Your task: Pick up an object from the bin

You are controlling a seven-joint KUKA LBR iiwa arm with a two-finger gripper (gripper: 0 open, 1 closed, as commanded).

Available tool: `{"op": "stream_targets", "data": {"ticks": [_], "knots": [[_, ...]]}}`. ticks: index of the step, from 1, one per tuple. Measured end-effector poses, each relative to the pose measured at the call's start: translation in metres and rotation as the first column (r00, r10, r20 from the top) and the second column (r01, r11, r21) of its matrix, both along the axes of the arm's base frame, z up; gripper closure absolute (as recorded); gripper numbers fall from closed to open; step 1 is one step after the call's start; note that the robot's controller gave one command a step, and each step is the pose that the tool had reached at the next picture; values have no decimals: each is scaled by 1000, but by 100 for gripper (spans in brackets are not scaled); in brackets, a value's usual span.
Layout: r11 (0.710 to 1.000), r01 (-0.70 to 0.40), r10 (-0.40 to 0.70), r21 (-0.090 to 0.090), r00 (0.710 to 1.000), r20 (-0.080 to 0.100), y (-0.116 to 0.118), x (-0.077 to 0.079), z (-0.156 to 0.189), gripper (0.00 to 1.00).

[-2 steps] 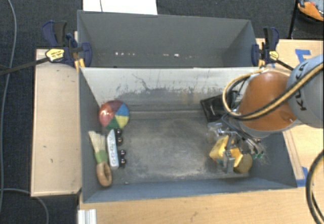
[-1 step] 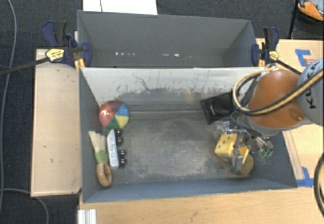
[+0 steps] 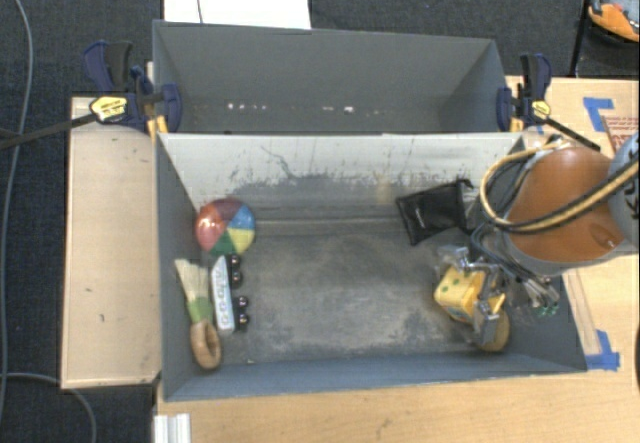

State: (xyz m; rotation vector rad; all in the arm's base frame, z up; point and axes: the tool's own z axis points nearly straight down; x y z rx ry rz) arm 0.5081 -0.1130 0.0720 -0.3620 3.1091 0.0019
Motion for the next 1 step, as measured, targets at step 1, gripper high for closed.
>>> {"op": "stream_targets", "data": {"ticks": [1], "knots": [[999,46,-46,6,999,-2,-4,-10,7,100]]}}
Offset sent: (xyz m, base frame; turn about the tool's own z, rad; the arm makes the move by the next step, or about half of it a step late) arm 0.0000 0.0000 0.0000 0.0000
